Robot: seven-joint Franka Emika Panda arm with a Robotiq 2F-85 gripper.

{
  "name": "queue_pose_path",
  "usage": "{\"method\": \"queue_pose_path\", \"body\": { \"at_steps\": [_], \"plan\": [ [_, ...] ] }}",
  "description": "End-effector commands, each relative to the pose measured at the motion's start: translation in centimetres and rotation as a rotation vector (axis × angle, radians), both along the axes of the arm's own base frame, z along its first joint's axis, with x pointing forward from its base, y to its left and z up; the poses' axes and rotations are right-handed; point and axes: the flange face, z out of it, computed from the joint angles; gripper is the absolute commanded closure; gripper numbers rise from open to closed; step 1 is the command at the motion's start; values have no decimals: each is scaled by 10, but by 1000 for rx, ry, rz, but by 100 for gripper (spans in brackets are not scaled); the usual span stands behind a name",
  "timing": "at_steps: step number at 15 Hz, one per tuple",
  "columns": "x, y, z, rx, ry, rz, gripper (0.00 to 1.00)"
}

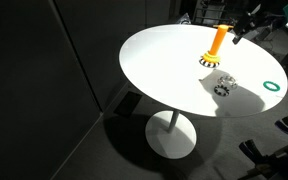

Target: Put the yellow ring on the table

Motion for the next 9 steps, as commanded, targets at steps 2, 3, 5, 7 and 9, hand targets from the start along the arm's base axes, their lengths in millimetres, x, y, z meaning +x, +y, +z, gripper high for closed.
{"method": "queue_pose_path", "body": {
  "at_steps": [2, 3, 5, 7, 9],
  "plan": [
    [26, -14, -22, -17, -63, -43, 0],
    [31, -18, -27, -23, -71, -50, 0],
    [42, -25, -38, -39, -84, -70, 0],
    [53, -31, -49, -52, -94, -94, 0],
    [64, -36, -60, -62, -100, -114, 0]
  ]
}}
